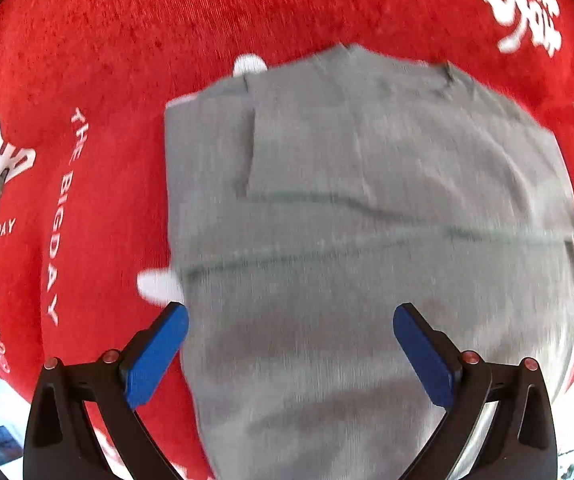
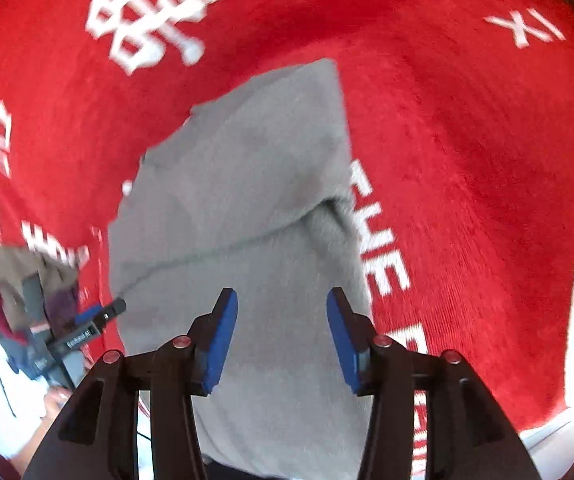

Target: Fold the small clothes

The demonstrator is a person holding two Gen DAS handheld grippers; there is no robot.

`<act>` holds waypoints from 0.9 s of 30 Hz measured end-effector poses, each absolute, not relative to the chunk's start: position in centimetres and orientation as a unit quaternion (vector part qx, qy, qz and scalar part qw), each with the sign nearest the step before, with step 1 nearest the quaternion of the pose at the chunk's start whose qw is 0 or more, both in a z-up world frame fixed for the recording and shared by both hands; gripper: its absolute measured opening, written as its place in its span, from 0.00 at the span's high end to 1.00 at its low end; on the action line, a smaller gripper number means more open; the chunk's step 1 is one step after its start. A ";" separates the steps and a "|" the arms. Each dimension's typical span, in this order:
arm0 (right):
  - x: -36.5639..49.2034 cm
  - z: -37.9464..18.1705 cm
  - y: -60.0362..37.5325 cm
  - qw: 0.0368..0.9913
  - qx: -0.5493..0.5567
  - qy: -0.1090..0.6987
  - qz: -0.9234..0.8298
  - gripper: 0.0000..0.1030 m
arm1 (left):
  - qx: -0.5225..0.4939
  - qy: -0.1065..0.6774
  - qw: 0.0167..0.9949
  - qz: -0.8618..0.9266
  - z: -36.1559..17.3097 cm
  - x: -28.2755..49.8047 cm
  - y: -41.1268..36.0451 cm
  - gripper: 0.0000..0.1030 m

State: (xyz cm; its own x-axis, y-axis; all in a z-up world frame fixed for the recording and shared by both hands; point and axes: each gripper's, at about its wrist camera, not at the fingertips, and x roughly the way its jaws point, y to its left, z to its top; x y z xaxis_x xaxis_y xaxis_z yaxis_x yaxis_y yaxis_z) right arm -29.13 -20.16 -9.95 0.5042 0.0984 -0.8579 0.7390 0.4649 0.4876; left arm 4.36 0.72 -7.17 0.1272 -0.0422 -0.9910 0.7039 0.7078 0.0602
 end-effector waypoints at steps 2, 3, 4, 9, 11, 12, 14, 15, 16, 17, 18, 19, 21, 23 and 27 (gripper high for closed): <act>-28.8 -9.5 -19.2 0.733 0.445 0.470 -0.210 0.47 | 0.281 0.609 0.693 -0.264 -6.9 3.5 1.3 0.00; -28.7 -9.3 -18.8 0.734 0.436 0.478 -0.206 0.46 | 0.284 0.613 0.689 -0.263 -6.9 2.9 1.4 0.00; -28.6 -9.2 -18.3 0.735 0.430 0.484 -0.201 0.46 | 0.286 0.617 0.686 -0.261 -6.9 2.3 1.5 0.00; -28.1 -9.2 -16.6 0.734 0.411 0.509 -0.184 0.34 | 0.291 0.633 0.671 -0.254 -6.9 0.0 1.4 0.00; -28.2 -9.3 -16.3 0.731 0.415 0.513 -0.176 0.31 | 0.299 0.636 0.665 -0.253 -6.9 -1.1 1.2 0.00; -28.2 -9.4 -16.2 0.729 0.418 0.515 -0.169 0.29 | 0.303 0.636 0.664 -0.252 -7.0 -1.5 1.1 0.00; -28.3 -9.6 -16.0 0.727 0.416 0.524 -0.157 0.26 | 0.304 0.639 0.663 -0.246 -6.9 -2.7 1.0 0.00; -28.3 -9.6 -15.9 0.727 0.412 0.527 -0.156 0.25 | 0.302 0.641 0.662 -0.245 -6.8 -3.0 1.0 0.00; -28.3 -9.5 -15.8 0.728 0.406 0.531 -0.154 0.25 | 0.297 0.645 0.662 -0.241 -6.7 -3.4 1.0 0.00; -28.4 -9.5 -15.8 0.728 0.402 0.535 -0.151 0.25 | 0.293 0.647 0.663 -0.236 -6.6 -3.9 1.0 0.00; -28.4 -9.6 -15.7 0.728 0.398 0.539 -0.147 0.24 | 0.291 0.648 0.664 -0.234 -6.5 -4.1 0.9 0.00; -28.6 -9.5 -15.7 0.728 0.394 0.543 -0.143 0.24 | 0.287 0.649 0.667 -0.230 -6.4 -4.5 0.9 0.00; -29.0 -9.4 -15.7 0.729 0.388 0.548 -0.134 0.24 | 0.280 0.650 0.670 -0.225 -6.1 -5.1 0.8 0.00; -29.3 -9.4 -15.8 0.729 0.384 0.552 -0.130 0.24 | 0.272 0.653 0.672 -0.221 -5.9 -5.8 0.7 0.00; -30.0 -9.2 -15.5 0.733 0.370 0.555 -0.133 0.24 | 0.271 0.655 0.670 -0.218 -5.9 -7.2 0.9 0.00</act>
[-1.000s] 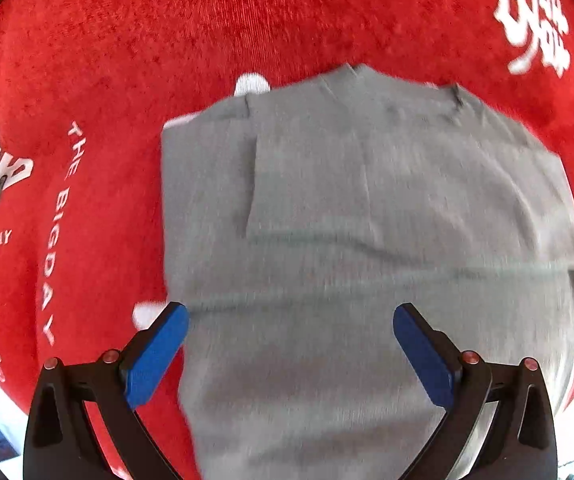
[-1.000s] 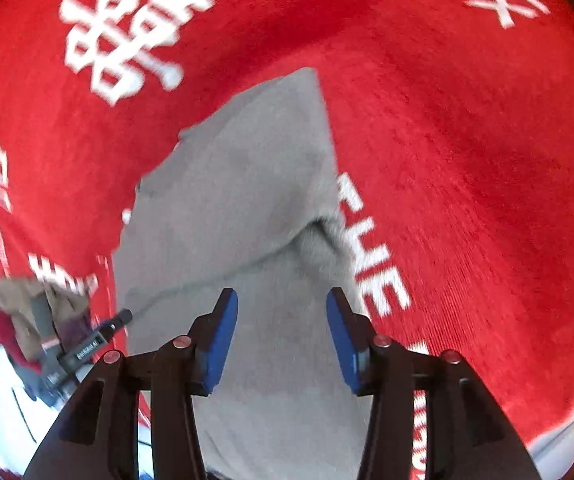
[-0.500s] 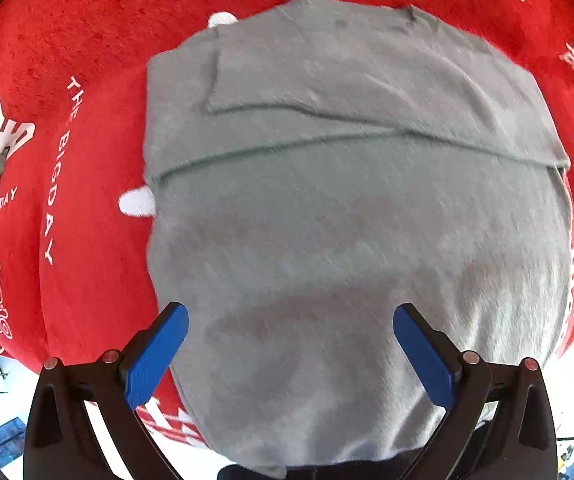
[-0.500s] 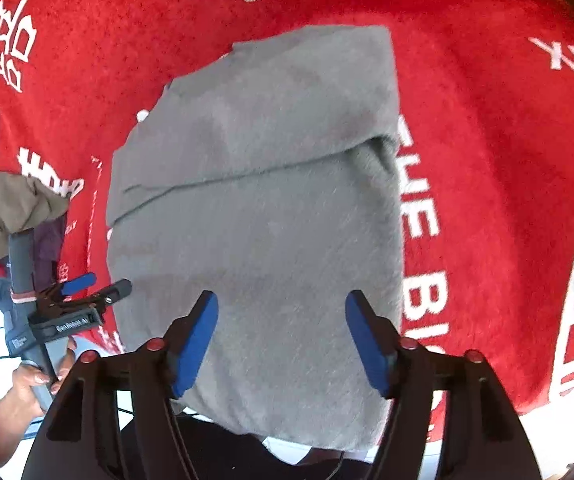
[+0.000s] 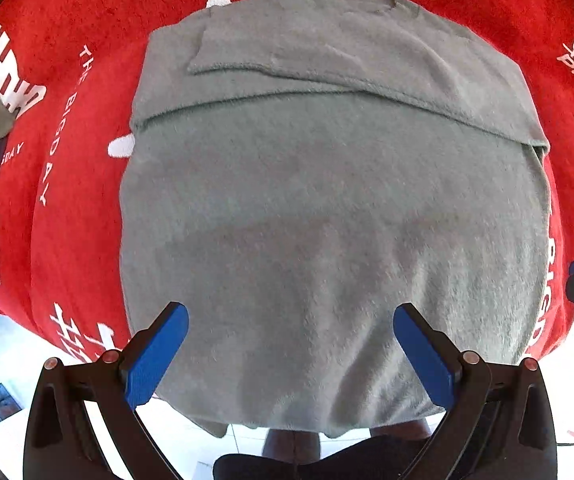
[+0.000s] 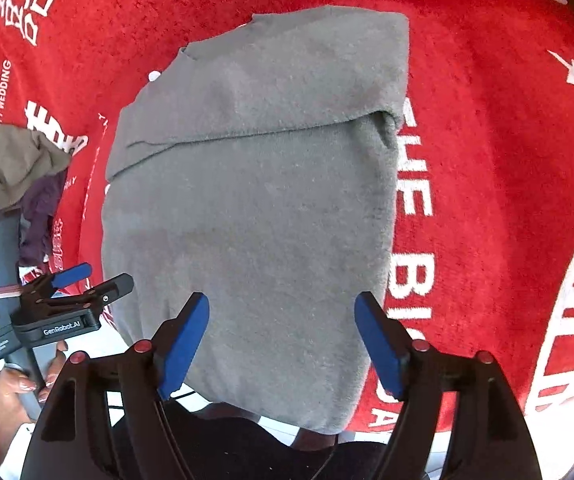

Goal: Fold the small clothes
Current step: 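Move both grippers down to the sweater hem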

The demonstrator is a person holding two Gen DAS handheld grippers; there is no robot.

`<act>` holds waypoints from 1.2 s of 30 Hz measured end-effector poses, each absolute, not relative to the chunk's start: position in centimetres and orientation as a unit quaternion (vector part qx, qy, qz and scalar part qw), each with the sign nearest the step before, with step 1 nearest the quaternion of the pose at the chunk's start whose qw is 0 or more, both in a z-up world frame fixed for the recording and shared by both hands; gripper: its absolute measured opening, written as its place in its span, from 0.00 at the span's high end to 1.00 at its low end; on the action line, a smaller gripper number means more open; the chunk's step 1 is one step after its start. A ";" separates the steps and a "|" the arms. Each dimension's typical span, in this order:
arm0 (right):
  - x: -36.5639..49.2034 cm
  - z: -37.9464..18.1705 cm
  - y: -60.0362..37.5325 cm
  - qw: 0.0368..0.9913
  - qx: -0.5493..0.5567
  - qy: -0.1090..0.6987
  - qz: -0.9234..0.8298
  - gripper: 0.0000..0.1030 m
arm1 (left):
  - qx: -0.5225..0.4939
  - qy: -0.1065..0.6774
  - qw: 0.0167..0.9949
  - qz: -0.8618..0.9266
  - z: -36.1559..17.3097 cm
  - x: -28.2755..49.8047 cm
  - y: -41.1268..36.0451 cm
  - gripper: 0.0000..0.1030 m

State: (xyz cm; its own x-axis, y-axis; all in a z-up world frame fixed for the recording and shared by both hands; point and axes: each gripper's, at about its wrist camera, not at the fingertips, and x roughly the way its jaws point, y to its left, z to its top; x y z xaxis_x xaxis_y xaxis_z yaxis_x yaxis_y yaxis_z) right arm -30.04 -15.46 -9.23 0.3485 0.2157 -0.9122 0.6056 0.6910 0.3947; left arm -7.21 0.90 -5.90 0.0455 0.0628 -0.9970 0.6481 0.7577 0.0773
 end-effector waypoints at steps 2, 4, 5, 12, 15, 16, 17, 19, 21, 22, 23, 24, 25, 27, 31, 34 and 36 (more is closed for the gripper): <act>-30.5 -9.3 -15.2 0.733 0.370 0.554 -0.132 0.24 | 0.273 0.655 0.669 -0.220 -5.8 -7.8 1.0 0.00; -30.8 -9.4 -14.8 0.733 0.370 0.555 -0.134 0.24 | 0.274 0.654 0.669 -0.223 -5.8 -8.2 1.4 0.00; -31.1 -9.5 -14.5 0.733 0.370 0.555 -0.136 0.24 | 0.275 0.653 0.669 -0.226 -5.8 -8.4 1.7 0.00; -32.7 -9.6 -11.7 0.731 0.366 0.554 -0.156 0.24 | 0.270 0.650 0.672 -0.231 -5.9 -9.1 5.2 0.00; -33.5 -9.5 -9.8 0.729 0.366 0.555 -0.162 0.24 | 0.271 0.646 0.674 -0.235 -5.4 -9.6 7.4 0.00; -33.8 -9.4 -9.1 0.729 0.368 0.552 -0.165 0.24 | 0.273 0.643 0.675 -0.236 -5.2 -9.7 8.1 0.00; -34.1 -9.3 -8.6 0.730 0.370 0.550 -0.167 0.24 | 0.275 0.641 0.676 -0.238 -5.1 -9.9 8.9 0.00; -34.7 -9.0 -7.5 0.733 0.368 0.544 -0.177 0.24 | 0.276 0.638 0.677 -0.242 -4.8 -10.0 10.1 0.00; -35.3 -8.7 -6.5 0.737 0.365 0.537 -0.188 0.24 | 0.277 0.633 0.679 -0.247 -4.6 -10.2 11.3 0.00; -35.8 -8.5 -5.9 0.739 0.366 0.532 -0.194 0.24 | 0.278 0.631 0.680 -0.249 -4.6 -10.2 11.8 0.00; -36.2 -8.5 -5.4 0.739 0.368 0.528 -0.199 0.24 | 0.281 0.628 0.681 -0.251 -4.7 -10.4 12.5 0.00; -36.7 -8.4 -5.0 0.739 0.369 0.525 -0.203 0.24 | 0.283 0.626 0.682 -0.252 -4.8 -10.4 12.9 0.00; -37.2 -8.5 -4.5 0.738 0.371 0.524 -0.208 0.24 | 0.286 0.623 0.683 -0.254 -5.0 -10.6 13.6 0.00; -38.2 -8.7 -3.7 0.735 0.377 0.521 -0.215 0.24 | 0.284 0.623 0.682 -0.257 -5.3 -10.5 14.8 0.00; -39.7 -9.5 -2.7 0.726 0.386 0.526 -0.218 0.24 | 0.269 0.630 0.677 -0.268 -6.2 -10.6 17.0 0.00; -40.4 -10.6 -2.7 0.717 0.396 0.536 -0.206 0.24 | 0.254 0.636 0.671 -0.286 -7.1 -10.6 18.5 0.00; -41.0 -11.5 -2.7 0.714 0.410 0.535 -0.190 0.24 | 0.246 0.643 0.662 -0.297 -8.0 -10.6 19.3 0.00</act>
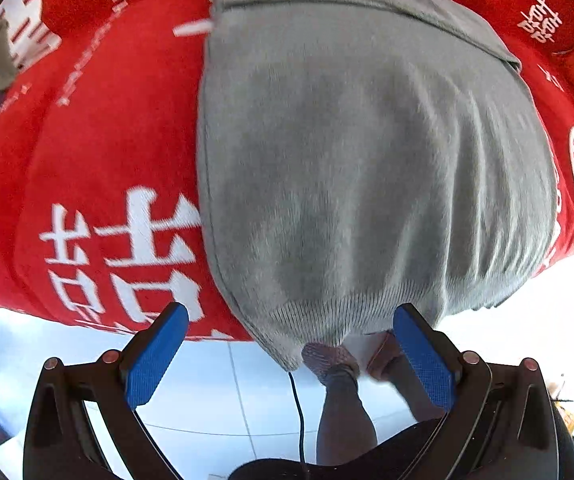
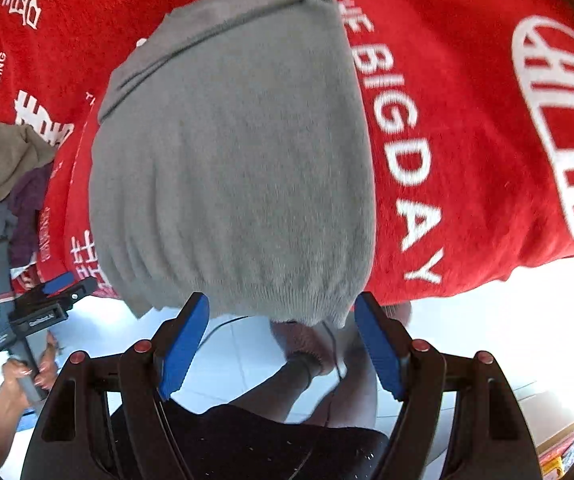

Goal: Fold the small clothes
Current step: 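Move both grippers down to the sweater hem, then grasp the hem with the left gripper while the right gripper grasps it too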

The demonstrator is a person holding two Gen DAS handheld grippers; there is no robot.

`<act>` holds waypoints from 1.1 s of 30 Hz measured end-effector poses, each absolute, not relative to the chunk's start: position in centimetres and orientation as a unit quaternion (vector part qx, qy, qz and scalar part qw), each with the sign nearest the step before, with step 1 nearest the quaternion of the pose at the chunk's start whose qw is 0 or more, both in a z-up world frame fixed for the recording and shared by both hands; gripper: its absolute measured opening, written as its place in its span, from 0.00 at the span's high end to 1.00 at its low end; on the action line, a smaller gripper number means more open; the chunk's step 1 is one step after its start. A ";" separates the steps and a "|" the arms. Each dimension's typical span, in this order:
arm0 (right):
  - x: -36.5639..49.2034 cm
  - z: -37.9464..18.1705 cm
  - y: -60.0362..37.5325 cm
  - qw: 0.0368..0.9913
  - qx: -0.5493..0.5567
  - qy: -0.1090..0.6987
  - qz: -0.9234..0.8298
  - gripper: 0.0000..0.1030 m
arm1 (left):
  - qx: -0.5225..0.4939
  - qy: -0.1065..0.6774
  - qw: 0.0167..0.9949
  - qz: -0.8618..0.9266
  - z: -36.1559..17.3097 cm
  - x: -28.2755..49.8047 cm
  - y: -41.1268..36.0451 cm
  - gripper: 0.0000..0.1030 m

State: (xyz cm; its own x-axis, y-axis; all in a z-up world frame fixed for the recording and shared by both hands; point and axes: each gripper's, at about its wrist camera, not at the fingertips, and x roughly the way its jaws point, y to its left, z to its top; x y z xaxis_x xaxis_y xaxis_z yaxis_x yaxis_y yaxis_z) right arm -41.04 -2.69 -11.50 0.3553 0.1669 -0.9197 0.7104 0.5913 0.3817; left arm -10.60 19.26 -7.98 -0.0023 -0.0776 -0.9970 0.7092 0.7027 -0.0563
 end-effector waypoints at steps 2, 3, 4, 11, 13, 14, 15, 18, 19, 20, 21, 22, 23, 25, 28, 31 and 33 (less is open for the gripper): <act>-41.4 -12.9 -3.1 0.708 0.422 0.539 -0.172 0.24 | 0.238 0.646 0.658 -0.306 -9.0 -10.5 20.3 0.00; -41.6 -13.7 -3.3 0.707 0.426 0.541 -0.161 0.24 | 0.230 0.647 0.657 -0.312 -9.5 -10.4 20.7 0.00; -41.9 -14.6 -3.4 0.706 0.427 0.544 -0.150 0.24 | 0.224 0.648 0.655 -0.318 -9.8 -10.3 21.1 0.00; -42.7 -20.4 -4.6 0.699 0.422 0.568 -0.109 0.24 | 0.196 0.658 0.646 -0.333 -13.0 -9.1 22.4 0.00; -42.9 -21.5 -4.8 0.693 0.435 0.568 -0.092 0.23 | 0.186 0.665 0.639 -0.338 -13.9 -9.0 22.6 0.00; -42.8 -21.8 -4.7 0.691 0.440 0.567 -0.080 0.23 | 0.184 0.667 0.636 -0.342 -14.2 -9.3 22.6 0.00; -42.7 -21.9 -4.5 0.691 0.439 0.569 -0.072 0.23 | 0.184 0.667 0.634 -0.344 -14.5 -9.3 22.6 0.00; -42.1 -22.1 -3.7 0.693 0.437 0.572 -0.044 0.23 | 0.188 0.663 0.630 -0.359 -14.6 -10.0 22.0 0.00; -41.8 -22.0 -3.5 0.696 0.439 0.568 -0.034 0.23 | 0.181 0.663 0.623 -0.372 -14.4 -10.3 21.8 0.00; -41.4 -21.8 -3.4 0.699 0.442 0.562 -0.025 0.23 | 0.174 0.664 0.620 -0.381 -14.1 -10.6 21.7 0.00; -40.9 -21.6 -3.2 0.703 0.444 0.556 -0.017 0.23 | 0.167 0.662 0.618 -0.390 -13.8 -10.8 21.5 0.00; -40.4 -21.5 -3.1 0.704 0.442 0.556 -0.011 0.23 | 0.164 0.659 0.616 -0.399 -13.7 -11.1 21.1 0.00; -40.1 -21.6 -2.9 0.704 0.439 0.559 -0.006 0.23 | 0.165 0.658 0.616 -0.401 -13.7 -11.3 20.8 0.00; -40.1 -22.2 -2.6 0.701 0.442 0.559 0.009 0.23 | 0.175 0.654 0.620 -0.396 -14.1 -11.7 20.4 0.00; -40.5 -23.1 -2.6 0.693 0.463 0.553 0.022 0.23 | 0.185 0.649 0.619 -0.402 -14.0 -12.4 20.3 0.00; -40.5 -23.4 -2.6 0.686 0.503 0.525 0.031 0.24 | 0.166 0.662 0.605 -0.410 -13.8 -12.8 20.6 0.00; -40.3 -23.5 -2.8 0.681 0.523 0.512 0.030 0.29 | 0.164 0.666 0.597 -0.415 -13.8 -12.9 20.5 0.07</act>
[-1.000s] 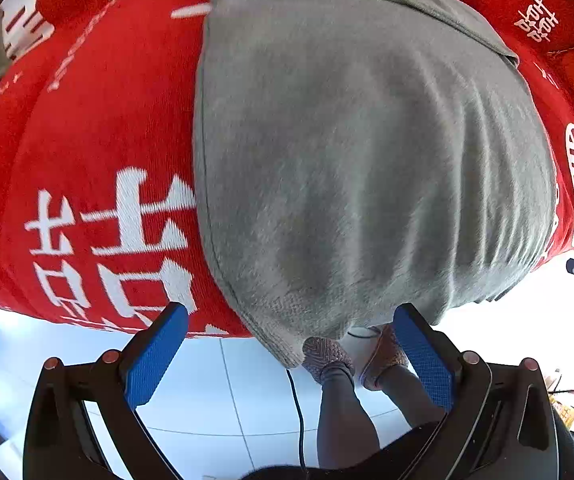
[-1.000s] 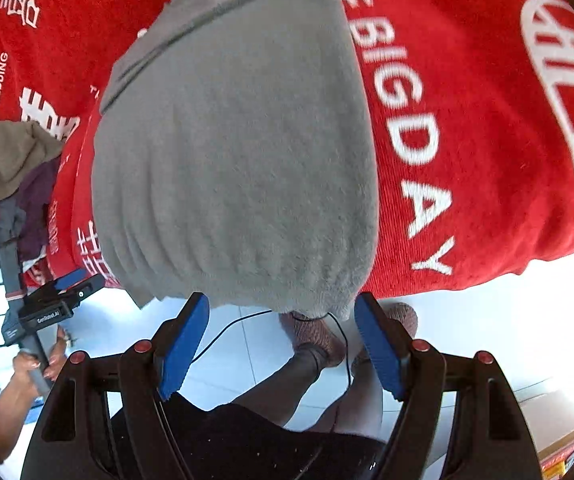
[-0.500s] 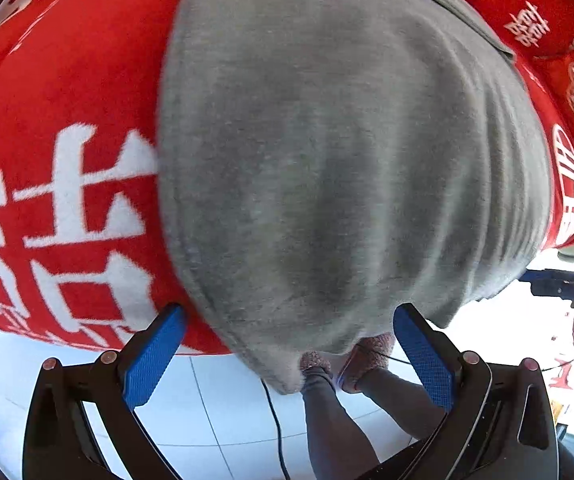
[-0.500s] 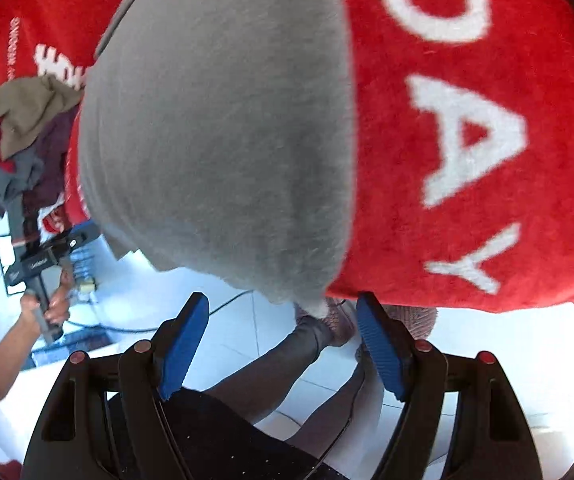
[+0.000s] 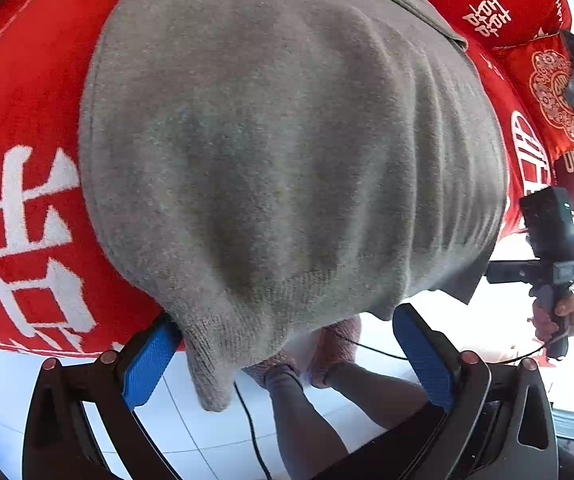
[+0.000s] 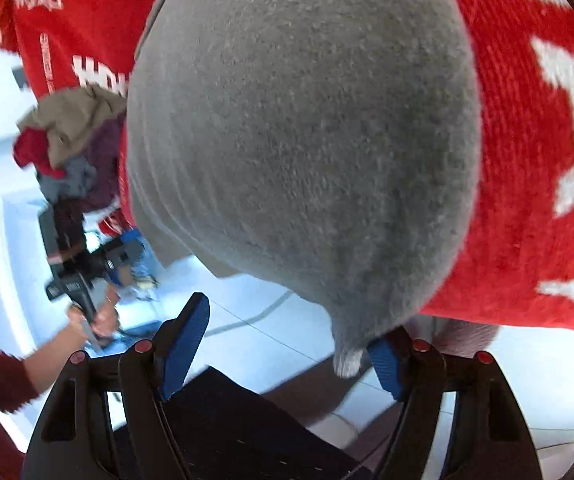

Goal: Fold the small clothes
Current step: 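Grasp the hem with the left gripper while the right gripper grasps it too, then lift the hem with both grippers and fold it up toward the collar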

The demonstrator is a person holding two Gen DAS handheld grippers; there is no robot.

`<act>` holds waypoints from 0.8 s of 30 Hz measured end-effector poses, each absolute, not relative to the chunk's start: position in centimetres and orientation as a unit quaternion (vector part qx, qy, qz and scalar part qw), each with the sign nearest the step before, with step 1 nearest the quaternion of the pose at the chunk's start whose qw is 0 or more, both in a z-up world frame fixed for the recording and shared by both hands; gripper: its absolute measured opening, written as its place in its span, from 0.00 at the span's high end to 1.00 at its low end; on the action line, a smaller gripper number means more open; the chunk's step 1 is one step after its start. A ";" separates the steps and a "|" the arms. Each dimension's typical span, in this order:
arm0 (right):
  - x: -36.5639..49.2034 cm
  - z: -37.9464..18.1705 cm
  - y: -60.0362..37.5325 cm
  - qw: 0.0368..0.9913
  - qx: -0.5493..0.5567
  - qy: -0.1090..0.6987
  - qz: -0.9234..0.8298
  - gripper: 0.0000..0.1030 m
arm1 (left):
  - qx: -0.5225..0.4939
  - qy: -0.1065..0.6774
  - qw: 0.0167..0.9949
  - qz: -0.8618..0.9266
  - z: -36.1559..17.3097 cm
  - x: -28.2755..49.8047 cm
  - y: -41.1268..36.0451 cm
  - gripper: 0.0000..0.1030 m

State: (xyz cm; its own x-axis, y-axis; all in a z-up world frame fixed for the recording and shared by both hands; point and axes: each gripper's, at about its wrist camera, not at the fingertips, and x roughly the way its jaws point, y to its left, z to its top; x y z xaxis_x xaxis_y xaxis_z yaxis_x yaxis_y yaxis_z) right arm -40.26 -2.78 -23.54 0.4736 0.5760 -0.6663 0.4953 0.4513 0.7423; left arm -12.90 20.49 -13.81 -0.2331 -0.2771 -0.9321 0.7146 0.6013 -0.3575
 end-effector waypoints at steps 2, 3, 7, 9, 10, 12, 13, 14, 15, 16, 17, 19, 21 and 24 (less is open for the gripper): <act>-40.0 -24.3 -2.7 0.660 0.547 0.515 0.017 0.56 | 0.176 0.668 0.594 -0.413 -13.5 -11.9 20.6 0.16; -39.9 -24.5 -2.8 0.650 0.559 0.515 0.011 0.87 | 0.184 0.667 0.595 -0.409 -13.6 -12.0 20.5 0.22; -40.2 -23.8 -2.7 0.647 0.568 0.508 0.002 0.88 | 0.219 0.666 0.606 -0.375 -13.5 -11.1 21.3 0.83; -40.5 -23.0 -2.4 0.648 0.578 0.496 0.010 0.88 | 0.185 0.688 0.597 -0.370 -13.6 -9.8 22.6 0.91; -40.4 -22.6 -2.3 0.648 0.584 0.488 0.014 0.88 | 0.162 0.697 0.595 -0.366 -13.6 -9.3 23.4 0.91; -40.4 -22.0 -2.2 0.648 0.585 0.487 0.011 0.88 | 0.153 0.698 0.602 -0.357 -13.5 -9.2 24.2 0.91; -40.3 -21.8 -2.1 0.647 0.585 0.488 0.012 0.88 | 0.159 0.697 0.606 -0.350 -13.6 -9.5 24.4 0.90; -40.2 -21.8 -2.2 0.646 0.585 0.490 0.012 0.88 | 0.161 0.700 0.601 -0.349 -13.9 -9.9 24.6 0.90; -40.0 -21.8 -2.0 0.644 0.585 0.492 0.012 0.87 | 0.168 0.706 0.593 -0.349 -14.4 -10.3 24.6 0.90; -39.8 -21.9 -2.0 0.642 0.587 0.492 0.013 0.87 | 0.173 0.707 0.590 -0.351 -14.7 -10.6 24.5 0.90; -39.4 -21.9 -1.9 0.641 0.588 0.493 0.012 0.86 | 0.178 0.705 0.588 -0.354 -15.0 -10.9 24.3 0.90; -38.7 -22.0 -1.8 0.639 0.586 0.498 0.011 0.84 | 0.186 0.700 0.590 -0.357 -15.5 -11.2 24.0 0.84; -38.7 -22.3 -2.2 0.639 0.581 0.504 0.011 0.83 | 0.167 0.705 0.586 -0.362 -15.8 -11.2 23.9 0.59; -38.3 -22.6 -2.1 0.633 0.579 0.514 -0.001 0.72 | 0.163 0.699 0.594 -0.362 -15.9 -11.8 23.7 0.54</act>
State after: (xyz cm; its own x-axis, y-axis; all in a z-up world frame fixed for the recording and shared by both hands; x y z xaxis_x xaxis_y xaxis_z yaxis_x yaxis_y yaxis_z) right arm -38.30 -2.12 -22.63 0.4722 0.5944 -0.6509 0.5960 0.3288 0.7326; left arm -11.76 23.68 -15.93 -0.2404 -0.2026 -0.9493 0.6588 0.6842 -0.3129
